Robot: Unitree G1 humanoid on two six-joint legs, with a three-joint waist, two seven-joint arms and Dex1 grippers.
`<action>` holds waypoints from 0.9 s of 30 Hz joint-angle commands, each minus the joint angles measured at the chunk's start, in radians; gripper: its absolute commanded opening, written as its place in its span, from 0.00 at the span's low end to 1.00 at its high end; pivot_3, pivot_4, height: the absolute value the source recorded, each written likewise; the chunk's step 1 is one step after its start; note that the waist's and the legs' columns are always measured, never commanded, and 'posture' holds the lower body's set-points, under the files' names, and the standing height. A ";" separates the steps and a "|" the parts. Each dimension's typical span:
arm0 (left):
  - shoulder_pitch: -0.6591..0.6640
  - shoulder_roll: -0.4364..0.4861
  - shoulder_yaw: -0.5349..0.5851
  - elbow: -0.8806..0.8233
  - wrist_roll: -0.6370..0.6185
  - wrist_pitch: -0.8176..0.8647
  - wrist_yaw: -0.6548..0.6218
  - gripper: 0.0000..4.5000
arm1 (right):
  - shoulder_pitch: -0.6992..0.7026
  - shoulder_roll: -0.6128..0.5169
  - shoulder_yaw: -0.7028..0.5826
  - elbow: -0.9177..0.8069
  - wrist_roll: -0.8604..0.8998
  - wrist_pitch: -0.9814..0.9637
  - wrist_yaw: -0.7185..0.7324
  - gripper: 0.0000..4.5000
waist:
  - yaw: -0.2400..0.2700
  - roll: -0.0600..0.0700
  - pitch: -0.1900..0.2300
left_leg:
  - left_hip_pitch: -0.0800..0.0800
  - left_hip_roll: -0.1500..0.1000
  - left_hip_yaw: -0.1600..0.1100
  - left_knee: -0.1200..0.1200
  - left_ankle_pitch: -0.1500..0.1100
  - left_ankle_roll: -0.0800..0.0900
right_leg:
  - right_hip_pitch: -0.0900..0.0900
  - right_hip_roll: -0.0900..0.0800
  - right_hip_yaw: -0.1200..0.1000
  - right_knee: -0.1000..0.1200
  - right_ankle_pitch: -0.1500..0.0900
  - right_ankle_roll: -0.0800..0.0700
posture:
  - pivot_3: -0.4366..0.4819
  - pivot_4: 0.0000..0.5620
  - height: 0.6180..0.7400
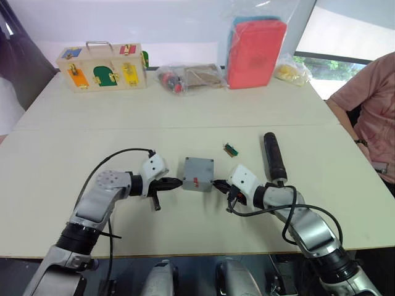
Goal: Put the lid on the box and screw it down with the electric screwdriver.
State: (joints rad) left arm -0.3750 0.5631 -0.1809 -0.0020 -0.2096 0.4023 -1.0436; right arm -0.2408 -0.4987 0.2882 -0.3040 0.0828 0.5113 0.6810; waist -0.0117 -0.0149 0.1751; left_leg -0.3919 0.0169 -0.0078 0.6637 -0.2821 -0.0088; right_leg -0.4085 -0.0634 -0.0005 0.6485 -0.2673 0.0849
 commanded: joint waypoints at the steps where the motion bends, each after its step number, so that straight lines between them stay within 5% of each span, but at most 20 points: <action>1: 0.013 0.001 -0.002 -0.096 -0.051 0.020 -0.028 0.00 | -0.036 0.029 0.035 -0.041 0.040 -0.008 0.052 0.03 | -0.001 0.000 0.000 | 0.000 0.000 0.000 0.000 0.000 0.000 | 0.000 0.000 0.000 0.000 0.000 0.000 | 0.48 0.27 0.92; 16: 0.051 0.053 0.016 -0.143 -0.043 0.041 -0.024 0.00 | -0.048 -0.006 0.025 -0.044 0.013 -0.020 0.113 0.03 | -0.001 0.000 0.000 | 0.000 0.000 0.000 0.000 0.000 0.000 | 0.000 0.000 0.000 0.000 0.000 0.000 | 0.48 0.27 0.92; 25: 0.167 0.215 0.146 -0.288 -0.128 0.093 -0.063 0.00 | 0.010 -0.071 -0.223 -0.172 0.184 0.203 0.102 0.03 | 0.000 0.001 0.001 | 0.000 0.003 0.000 0.000 0.000 0.000 | 0.000 -0.001 0.000 0.000 -0.001 -0.001 | 0.48 0.27 0.92; 27: 0.184 0.247 0.192 -0.337 -0.166 0.126 -0.064 0.00 | 0.020 -0.085 -0.288 -0.216 0.235 0.250 0.101 0.19 | 0.002 0.001 0.002 | 0.000 0.003 0.000 0.000 0.000 0.000 | 0.000 -0.001 0.000 0.000 -0.002 -0.003 | 0.48 0.27 0.92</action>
State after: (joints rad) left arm -0.1921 0.7875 -0.0517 -0.2665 -0.3259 0.5028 -1.1056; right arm -0.2229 -0.5697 0.0711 -0.4446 0.2549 0.7260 0.7828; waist -0.0096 -0.0141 0.1773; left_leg -0.3923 0.0206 -0.0080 0.6634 -0.2822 -0.0089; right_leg -0.4086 -0.0649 -0.0004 0.6480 -0.2688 0.0820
